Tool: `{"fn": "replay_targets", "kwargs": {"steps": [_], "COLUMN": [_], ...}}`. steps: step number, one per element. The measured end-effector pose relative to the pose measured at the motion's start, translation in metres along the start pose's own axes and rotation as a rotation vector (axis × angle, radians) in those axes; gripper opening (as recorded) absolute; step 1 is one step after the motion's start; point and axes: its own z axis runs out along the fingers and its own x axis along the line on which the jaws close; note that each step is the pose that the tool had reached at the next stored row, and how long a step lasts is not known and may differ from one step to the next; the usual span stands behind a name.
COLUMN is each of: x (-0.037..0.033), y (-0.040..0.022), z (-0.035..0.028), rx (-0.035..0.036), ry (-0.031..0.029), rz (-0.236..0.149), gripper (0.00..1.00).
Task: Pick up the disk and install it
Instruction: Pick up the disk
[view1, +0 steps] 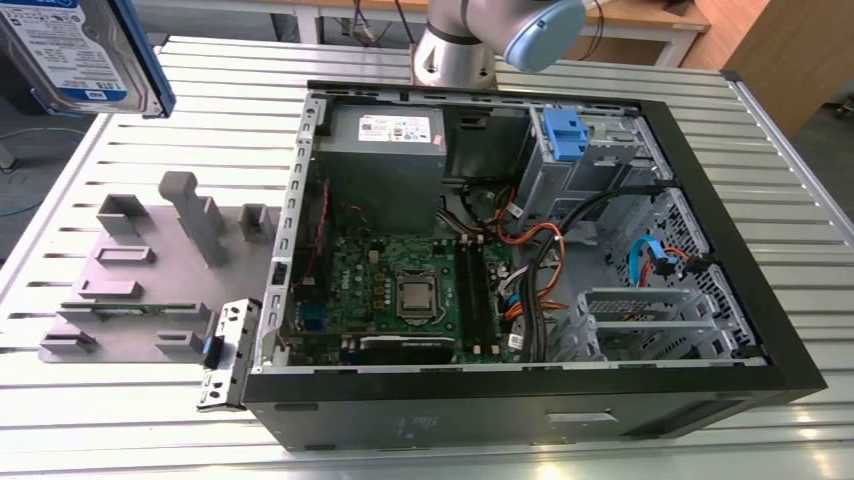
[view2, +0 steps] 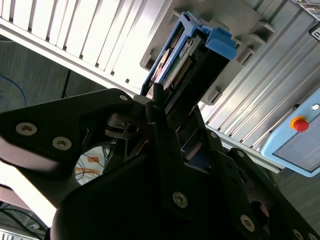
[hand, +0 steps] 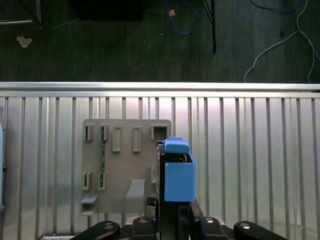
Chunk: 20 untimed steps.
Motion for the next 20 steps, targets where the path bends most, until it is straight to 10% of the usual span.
{"fn": "replay_targets", "kwargs": {"steps": [20], "x": [-0.0005], "y": [-0.0261], "z": [-0.0007], "rx": [0.0000], "ry": [0.0000], "rz": [0.000], "gripper": [0.35]}}
